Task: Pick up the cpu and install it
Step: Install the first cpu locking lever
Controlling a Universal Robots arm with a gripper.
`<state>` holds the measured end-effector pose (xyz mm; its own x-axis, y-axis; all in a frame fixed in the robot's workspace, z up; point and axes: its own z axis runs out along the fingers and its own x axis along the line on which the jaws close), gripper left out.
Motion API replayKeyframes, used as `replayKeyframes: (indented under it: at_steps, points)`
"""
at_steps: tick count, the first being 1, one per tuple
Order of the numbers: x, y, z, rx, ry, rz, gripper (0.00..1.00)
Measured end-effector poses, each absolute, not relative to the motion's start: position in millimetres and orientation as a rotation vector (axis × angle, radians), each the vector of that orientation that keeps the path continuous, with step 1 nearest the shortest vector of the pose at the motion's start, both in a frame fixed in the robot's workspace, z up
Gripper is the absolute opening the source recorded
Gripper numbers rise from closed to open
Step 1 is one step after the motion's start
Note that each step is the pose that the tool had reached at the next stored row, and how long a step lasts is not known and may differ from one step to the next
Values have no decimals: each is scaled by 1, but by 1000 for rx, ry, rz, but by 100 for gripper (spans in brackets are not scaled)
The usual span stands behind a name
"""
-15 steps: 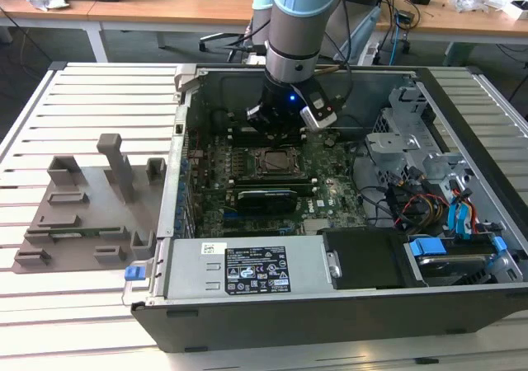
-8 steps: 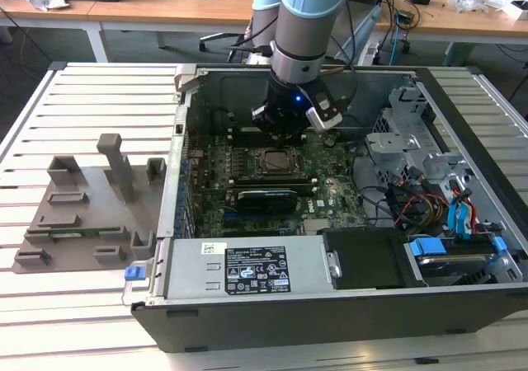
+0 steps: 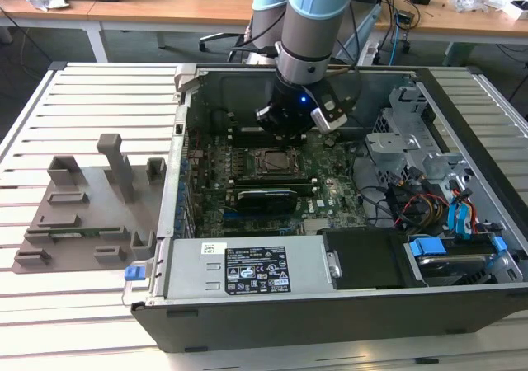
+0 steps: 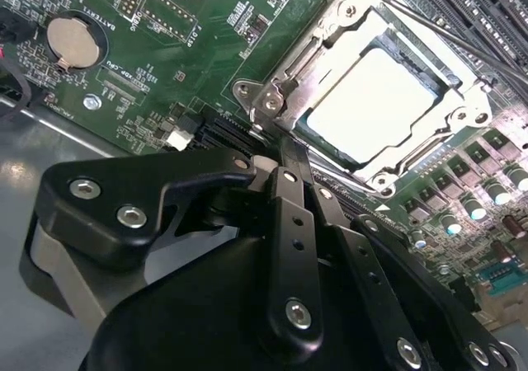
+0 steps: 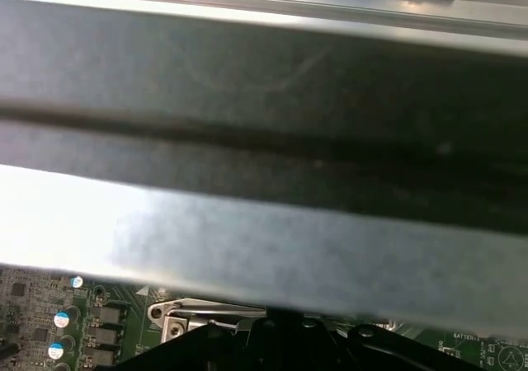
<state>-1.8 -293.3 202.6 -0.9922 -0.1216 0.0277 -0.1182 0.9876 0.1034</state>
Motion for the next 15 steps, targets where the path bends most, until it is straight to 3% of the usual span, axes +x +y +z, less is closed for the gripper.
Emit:
replayKeyframes:
  at_steps: [15]
  points:
    - [-1, -296, 205, 187, -3097, -154, 11]
